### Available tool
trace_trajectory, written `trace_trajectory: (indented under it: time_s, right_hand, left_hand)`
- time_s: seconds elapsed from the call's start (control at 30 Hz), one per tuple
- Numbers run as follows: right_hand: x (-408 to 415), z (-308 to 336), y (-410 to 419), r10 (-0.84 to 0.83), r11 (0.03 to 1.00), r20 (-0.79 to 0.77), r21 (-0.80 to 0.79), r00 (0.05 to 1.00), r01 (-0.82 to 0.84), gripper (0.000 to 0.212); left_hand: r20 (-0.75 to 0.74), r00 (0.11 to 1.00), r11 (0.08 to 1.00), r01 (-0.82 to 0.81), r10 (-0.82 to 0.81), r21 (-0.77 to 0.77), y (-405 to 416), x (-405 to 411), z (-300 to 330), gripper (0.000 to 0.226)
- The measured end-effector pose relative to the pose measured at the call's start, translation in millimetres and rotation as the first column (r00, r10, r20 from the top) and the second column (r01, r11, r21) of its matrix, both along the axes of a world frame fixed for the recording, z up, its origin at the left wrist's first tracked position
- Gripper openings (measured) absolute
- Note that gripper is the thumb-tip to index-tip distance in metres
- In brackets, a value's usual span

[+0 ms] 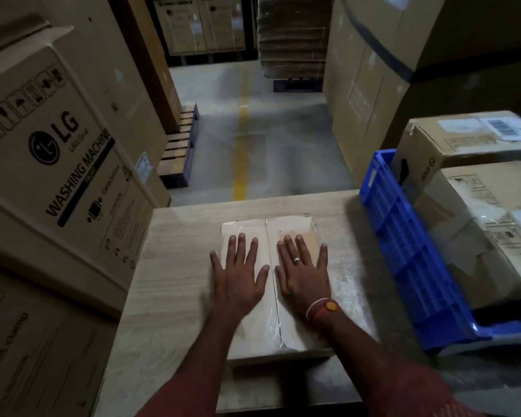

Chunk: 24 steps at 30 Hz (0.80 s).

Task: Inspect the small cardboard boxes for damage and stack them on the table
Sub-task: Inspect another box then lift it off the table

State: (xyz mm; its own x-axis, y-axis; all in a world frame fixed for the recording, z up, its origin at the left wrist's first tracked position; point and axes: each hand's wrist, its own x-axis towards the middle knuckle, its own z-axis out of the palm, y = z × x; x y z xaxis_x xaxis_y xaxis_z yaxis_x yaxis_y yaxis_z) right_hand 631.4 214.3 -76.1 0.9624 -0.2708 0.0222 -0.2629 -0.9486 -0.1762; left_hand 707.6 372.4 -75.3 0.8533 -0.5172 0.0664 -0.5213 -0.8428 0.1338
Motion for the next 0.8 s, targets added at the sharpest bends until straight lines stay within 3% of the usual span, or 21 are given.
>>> trace_trajectory:
  time_s: [0.23, 0.4, 0.53, 0.6, 0.7, 0.8]
  right_hand:
    - [34.4, 15.1, -6.0, -0.001, 1.000, -0.056, 0.017, 0.998, 0.002, 0.061]
    - [42.5, 0.7, -10.1, 0.024, 0.999, -0.064, -0.029, 0.998, -0.026, 0.060]
    - [43.4, 8.8, -15.3, 0.061, 0.997, -0.073, 0.040, 0.995, -0.058, 0.061]
    - [32.3, 18.2, -25.1, 0.046, 0.988, -0.066, 0.152, 0.997, -0.035, 0.063]
    - [-21.2, 23.8, -30.7, -0.109, 0.919, -0.028, 0.379, 0.994, 0.111, 0.066]
    - [-70.2, 13.1, -23.2, -0.185, 0.749, 0.081, 0.657, 0.979, 0.087, 0.065]
  left_hand:
    - [-0.027, 0.999, 0.999, -0.045, 0.045, -0.013, -16.2, 15.2, 13.8, 0.068]
    - [0.052, 0.998, 1.000, -0.026, 0.026, -0.001, -19.4, 13.0, -2.7, 0.063]
    - [0.020, 1.000, 0.998, -0.013, 0.014, -0.065, -16.5, 15.1, -0.8, 0.065]
    - [-0.050, 0.996, 0.987, -0.077, 0.071, -0.140, -10.0, 8.7, 4.4, 0.070]
    - [-0.157, 0.956, 0.935, -0.280, 0.250, -0.218, 17.0, -35.7, 5.9, 0.071]
    - [-0.207, 0.932, 0.886, -0.351, 0.299, -0.301, 36.5, -71.2, 4.3, 0.067]
